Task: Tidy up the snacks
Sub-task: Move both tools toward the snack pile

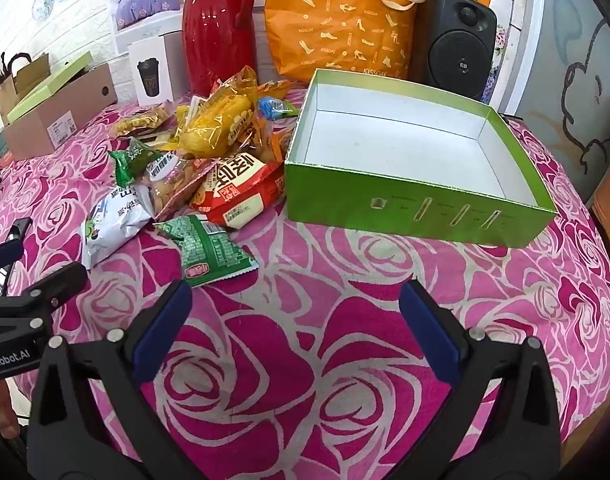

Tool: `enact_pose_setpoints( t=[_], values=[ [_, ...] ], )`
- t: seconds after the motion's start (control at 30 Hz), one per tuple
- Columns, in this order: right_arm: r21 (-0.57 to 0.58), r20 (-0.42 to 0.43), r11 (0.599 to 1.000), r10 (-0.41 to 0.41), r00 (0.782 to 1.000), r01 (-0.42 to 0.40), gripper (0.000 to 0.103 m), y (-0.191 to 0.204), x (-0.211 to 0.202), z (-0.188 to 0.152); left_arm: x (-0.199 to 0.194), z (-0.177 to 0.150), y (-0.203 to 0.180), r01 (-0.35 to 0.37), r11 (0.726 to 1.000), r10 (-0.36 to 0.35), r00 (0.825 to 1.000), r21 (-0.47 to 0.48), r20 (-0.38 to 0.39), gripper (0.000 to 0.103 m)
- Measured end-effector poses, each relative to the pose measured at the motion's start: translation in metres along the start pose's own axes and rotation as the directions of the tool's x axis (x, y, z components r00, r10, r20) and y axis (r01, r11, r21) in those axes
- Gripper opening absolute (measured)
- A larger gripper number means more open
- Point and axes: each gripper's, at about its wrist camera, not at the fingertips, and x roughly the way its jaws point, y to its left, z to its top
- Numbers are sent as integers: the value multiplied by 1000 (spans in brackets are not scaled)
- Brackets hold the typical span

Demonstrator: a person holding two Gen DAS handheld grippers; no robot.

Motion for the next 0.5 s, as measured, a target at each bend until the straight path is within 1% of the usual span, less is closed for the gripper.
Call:
enact_pose_setpoints(
  t=[0.5],
  values=[
    [3,-8,1000,9,1000,-9,103,2,-1,-1,-4,2,1,14,1000,-14,1000,-3,-4,103]
  ],
)
